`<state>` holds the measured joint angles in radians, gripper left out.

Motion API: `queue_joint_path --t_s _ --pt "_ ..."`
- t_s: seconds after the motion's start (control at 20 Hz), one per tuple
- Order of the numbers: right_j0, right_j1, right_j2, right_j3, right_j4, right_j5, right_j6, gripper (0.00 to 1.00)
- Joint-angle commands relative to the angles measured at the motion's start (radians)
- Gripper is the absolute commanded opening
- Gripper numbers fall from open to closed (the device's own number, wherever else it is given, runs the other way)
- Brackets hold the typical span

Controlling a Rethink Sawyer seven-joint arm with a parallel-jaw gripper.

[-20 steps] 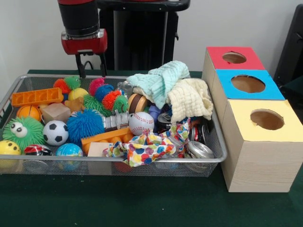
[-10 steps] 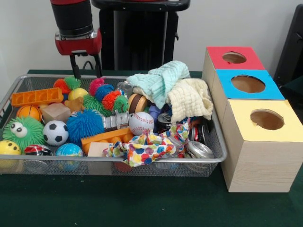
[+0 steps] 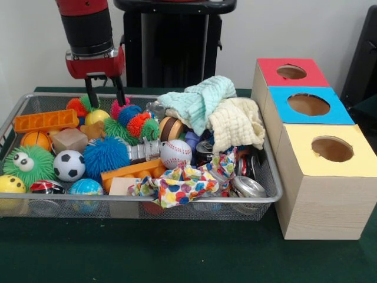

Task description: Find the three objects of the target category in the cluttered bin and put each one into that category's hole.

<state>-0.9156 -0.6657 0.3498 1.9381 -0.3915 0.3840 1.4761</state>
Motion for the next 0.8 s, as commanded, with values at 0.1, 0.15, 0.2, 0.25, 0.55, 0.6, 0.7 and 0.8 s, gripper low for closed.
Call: queue_joint_path --t_s 0.1,0.15,0.2,0.25,0.55,0.6,0.7,0.8 --pt "0.005 0.107 0.054 -0.111 -0.074 0.021 -0.048 1.0" --pt "0.007 0.112 0.05 -0.11 -0.079 0.01 -0.042 1.0" --pt "0.009 0.114 0.048 -0.11 -0.082 0.006 -0.039 1.0" --pt "0.01 0.117 0.047 -0.11 -0.085 0.002 -0.036 1.0" --pt "0.03 0.116 0.037 -0.11 -0.098 -0.011 -0.008 1.0" --pt "0.032 0.116 0.036 -0.11 -0.099 -0.013 -0.004 1.0" --pt "0.032 0.119 0.035 -0.108 -0.104 -0.018 0.001 1.0" --pt "0.034 0.119 0.035 -0.107 -0.106 -0.019 0.005 1.0"
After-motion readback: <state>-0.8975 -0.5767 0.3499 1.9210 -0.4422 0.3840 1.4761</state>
